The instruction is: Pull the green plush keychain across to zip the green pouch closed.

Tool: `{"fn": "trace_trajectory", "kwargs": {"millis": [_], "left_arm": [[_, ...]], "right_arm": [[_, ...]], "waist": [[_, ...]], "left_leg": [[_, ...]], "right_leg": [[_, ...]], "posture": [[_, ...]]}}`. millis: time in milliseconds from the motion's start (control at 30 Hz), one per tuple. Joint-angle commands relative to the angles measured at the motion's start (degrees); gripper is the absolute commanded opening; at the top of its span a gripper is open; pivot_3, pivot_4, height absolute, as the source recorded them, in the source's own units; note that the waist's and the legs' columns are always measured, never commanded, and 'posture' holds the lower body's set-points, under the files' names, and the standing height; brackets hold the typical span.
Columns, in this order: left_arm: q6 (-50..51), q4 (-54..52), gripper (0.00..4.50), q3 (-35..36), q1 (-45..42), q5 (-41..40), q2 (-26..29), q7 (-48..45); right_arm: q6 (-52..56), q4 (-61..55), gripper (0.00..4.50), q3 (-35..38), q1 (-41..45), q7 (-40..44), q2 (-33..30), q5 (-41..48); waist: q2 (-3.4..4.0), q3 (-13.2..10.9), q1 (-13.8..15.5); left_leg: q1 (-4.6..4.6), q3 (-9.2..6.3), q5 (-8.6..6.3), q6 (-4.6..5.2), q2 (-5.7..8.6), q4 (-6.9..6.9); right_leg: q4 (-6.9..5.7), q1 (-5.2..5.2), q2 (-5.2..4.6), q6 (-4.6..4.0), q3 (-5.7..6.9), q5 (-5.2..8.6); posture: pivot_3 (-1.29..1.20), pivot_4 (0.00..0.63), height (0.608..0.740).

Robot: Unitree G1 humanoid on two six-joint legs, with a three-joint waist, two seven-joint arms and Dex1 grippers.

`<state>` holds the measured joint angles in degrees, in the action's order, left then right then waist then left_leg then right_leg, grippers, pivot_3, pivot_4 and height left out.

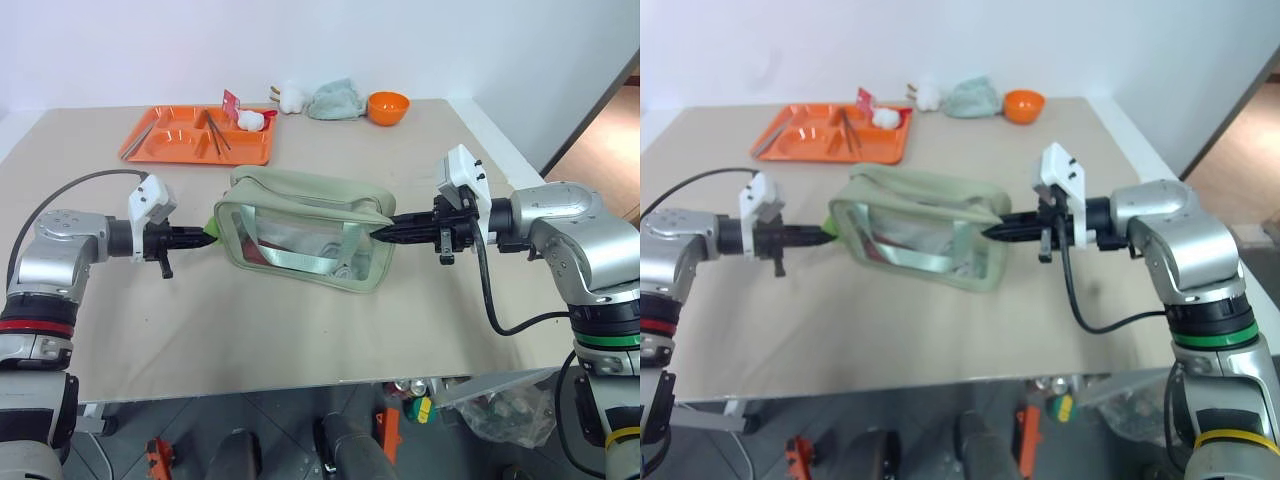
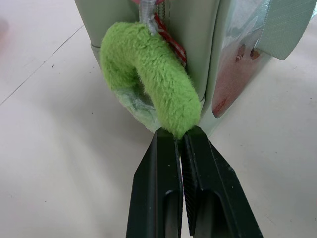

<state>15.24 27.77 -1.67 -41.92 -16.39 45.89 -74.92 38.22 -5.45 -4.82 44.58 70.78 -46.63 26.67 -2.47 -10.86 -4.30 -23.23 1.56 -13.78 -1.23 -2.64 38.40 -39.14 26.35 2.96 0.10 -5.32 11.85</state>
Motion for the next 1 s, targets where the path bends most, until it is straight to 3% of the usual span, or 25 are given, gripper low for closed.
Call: {"fn": "trace_trajectory", "kwargs": {"millis": [33, 433, 1000], "left_arm": [[-1.92, 0.02, 0.03, 1.83, -2.22, 0.72, 1.7, 0.07], [-11.09, 5.2, 0.03, 1.66, -15.33, 6.51, -2.08, 10.89], [-10.56, -9.78, 0.03, -0.9, -20.88, 3.54, -8.13, 3.24]], "right_arm": [[-0.4, -2.49, 0.0, 2.35, 0.3, -0.05, -0.79, 1.33], [-1.2, -2.01, 0.0, 2.23, 0.33, -0.2, -0.44, 1.0], [-1.79, -2.36, 0.0, 2.41, -0.32, -0.94, -0.42, 1.0]], "waist": [[0.0, 0.0, 0.0], [0.0, 0.0, 0.1], [0.0, 0.0, -0.01]], "left_leg": [[0.0, 0.0, 0.0, 0.0, 0.0, 0.0], [-0.02, 0.03, -0.01, 0.01, 0.05, 0.01], [-0.01, 0.03, -0.01, 0.01, 0.06, 0.02]], "right_leg": [[0.0, 0.0, 0.0, 0.0, 0.0, 0.0], [0.01, 0.0, -0.05, 0.06, -0.05, 0.0], [0.01, 0.0, -0.01, 0.11, -0.1, -0.02]], "posture": [[0.0, 0.15, 0.74], [0.0, 0.15, 0.74], [0.0, 0.15, 0.74]]}}
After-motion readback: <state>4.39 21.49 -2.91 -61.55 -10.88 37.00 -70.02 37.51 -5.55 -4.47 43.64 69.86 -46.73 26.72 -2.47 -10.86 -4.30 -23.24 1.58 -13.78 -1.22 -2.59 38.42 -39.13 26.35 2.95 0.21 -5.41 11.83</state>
